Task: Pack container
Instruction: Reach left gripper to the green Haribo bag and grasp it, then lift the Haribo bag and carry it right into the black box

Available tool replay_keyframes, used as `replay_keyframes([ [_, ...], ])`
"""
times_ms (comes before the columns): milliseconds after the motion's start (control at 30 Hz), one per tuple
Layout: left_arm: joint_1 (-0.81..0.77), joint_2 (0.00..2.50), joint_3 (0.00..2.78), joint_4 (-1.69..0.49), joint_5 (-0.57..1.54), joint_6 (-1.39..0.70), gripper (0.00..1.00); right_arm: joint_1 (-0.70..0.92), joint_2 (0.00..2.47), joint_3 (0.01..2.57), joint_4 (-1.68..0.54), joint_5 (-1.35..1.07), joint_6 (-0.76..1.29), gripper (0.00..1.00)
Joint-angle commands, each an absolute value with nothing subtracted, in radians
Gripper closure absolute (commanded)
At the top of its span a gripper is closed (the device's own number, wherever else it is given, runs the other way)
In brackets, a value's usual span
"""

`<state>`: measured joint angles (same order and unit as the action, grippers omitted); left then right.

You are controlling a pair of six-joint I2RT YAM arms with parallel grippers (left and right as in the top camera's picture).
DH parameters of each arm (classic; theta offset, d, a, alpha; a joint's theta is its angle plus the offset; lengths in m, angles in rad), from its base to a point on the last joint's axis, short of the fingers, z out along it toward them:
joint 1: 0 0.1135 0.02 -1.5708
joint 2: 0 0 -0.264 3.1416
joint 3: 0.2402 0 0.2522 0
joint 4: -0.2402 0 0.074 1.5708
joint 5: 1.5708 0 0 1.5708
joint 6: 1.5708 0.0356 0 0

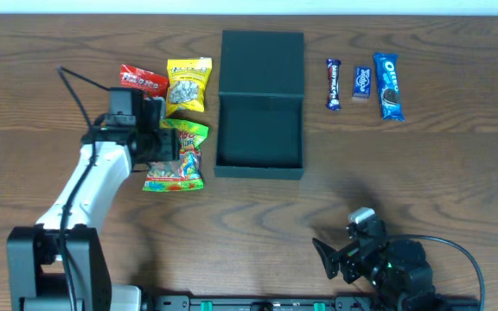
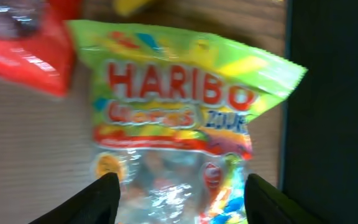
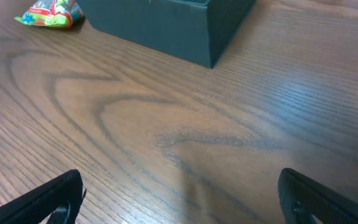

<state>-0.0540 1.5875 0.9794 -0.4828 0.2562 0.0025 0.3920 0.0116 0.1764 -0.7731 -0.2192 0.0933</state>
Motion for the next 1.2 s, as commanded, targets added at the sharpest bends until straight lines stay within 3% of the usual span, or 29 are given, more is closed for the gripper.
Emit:
replay_keyframes([
  [0,-0.098,1.608,0.951,-0.471,0.236,0.012,0.31,0.407,0.005,0.17,-0.775,-0.217,0.073,0.01],
  [233,-0.135,1.669,0.949,-0.471,0.199,0.012,0.3,0.407,0.005,0.17,-0.775,-0.217,0.073,0.01],
  [667,-0.135,1.72,0.949,-0.468,0.172,0.023,0.44,0.407,0.005,0.17,-0.775,-0.217,0.073,0.01],
  [867,-0.135,1.792,0.949,-0.466,0.176,0.022,0.68,0.407,0.005,0.17,-0.775,-0.217,0.073,0.01],
  [1000,-0.135,1.807,0.949,-0.467,0.176,0.022,0.94,0.407,0.005,0.17,-0.775,-0.217,0.073,0.01],
  [1167,-0.135,1.781,0.96,-0.488,0.176,0.022,0.94,0.407,0.005,0.17,-0.775,-0.217,0.073,0.01],
])
